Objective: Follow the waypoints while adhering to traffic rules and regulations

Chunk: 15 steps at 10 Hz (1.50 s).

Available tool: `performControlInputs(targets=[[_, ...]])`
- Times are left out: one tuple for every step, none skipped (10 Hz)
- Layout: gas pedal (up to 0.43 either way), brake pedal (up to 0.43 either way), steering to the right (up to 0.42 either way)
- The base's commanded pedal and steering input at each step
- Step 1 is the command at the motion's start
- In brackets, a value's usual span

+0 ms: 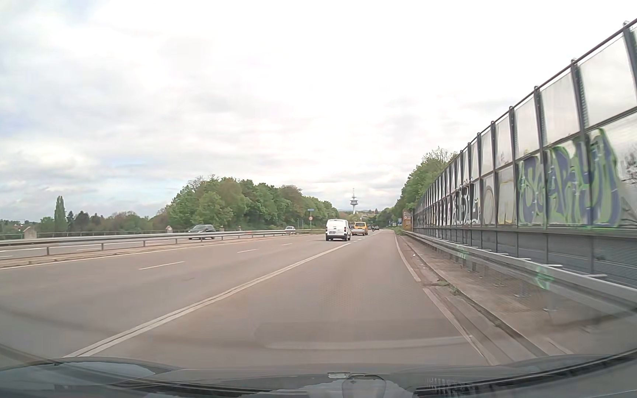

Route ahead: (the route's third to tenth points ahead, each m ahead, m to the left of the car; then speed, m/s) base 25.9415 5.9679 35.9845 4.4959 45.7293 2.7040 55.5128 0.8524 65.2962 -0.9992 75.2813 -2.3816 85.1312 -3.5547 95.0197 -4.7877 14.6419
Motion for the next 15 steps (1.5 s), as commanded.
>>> performControlInputs(targets=[[0.177,0.000,0.046],[0.177,0.000,0.043],[0.177,0.000,0.040],[0.177,0.000,0.037],[0.209,0.000,0.033],[0.220,0.000,0.027],[0.220,0.000,0.024],[0.228,0.000,0.023],[0.228,0.000,0.023],[0.228,0.000,0.021],[0.228,0.000,0.017],[0.228,0.000,0.013],[0.228,0.000,0.011],[0.228,0.000,0.009],[0.228,0.000,0.006]])
